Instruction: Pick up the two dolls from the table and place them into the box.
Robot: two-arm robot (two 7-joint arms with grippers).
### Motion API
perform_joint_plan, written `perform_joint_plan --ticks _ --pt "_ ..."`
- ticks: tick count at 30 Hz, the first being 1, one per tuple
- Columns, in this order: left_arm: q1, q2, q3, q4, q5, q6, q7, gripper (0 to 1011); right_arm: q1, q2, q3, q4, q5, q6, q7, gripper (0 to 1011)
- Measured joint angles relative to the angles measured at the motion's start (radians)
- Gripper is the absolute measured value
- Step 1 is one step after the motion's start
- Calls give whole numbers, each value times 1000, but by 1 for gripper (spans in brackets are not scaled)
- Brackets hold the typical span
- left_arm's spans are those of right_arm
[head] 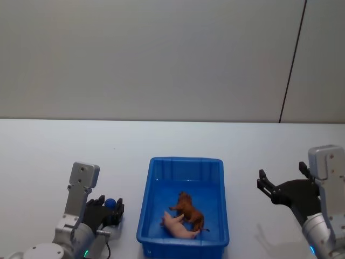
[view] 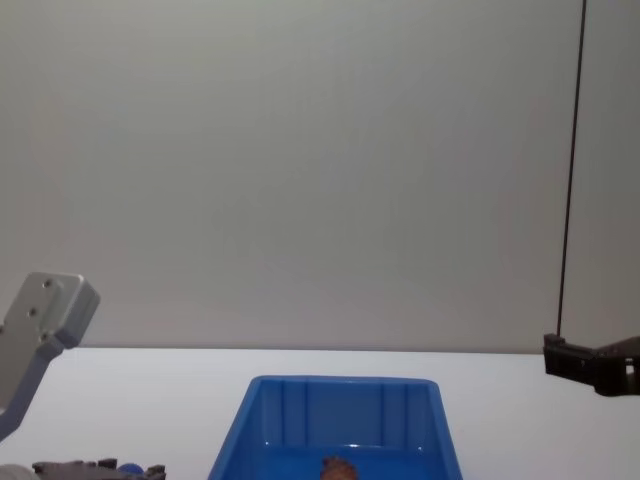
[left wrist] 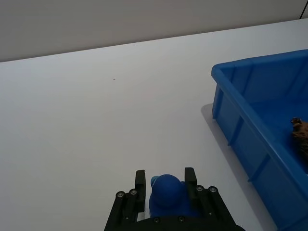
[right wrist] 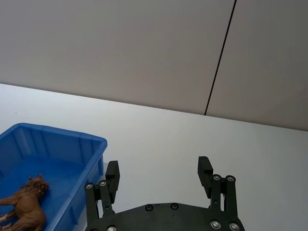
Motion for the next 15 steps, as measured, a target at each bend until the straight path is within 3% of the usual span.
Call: perform_joint_plan --ticks 6,15 --pt "2 -7 1 7 -12 -1 6 334 0 0 0 0 0 0 0 1001" --pt "10 -11 4 -10 5 -14 20 262 0 0 0 0 0 0 0 1001"
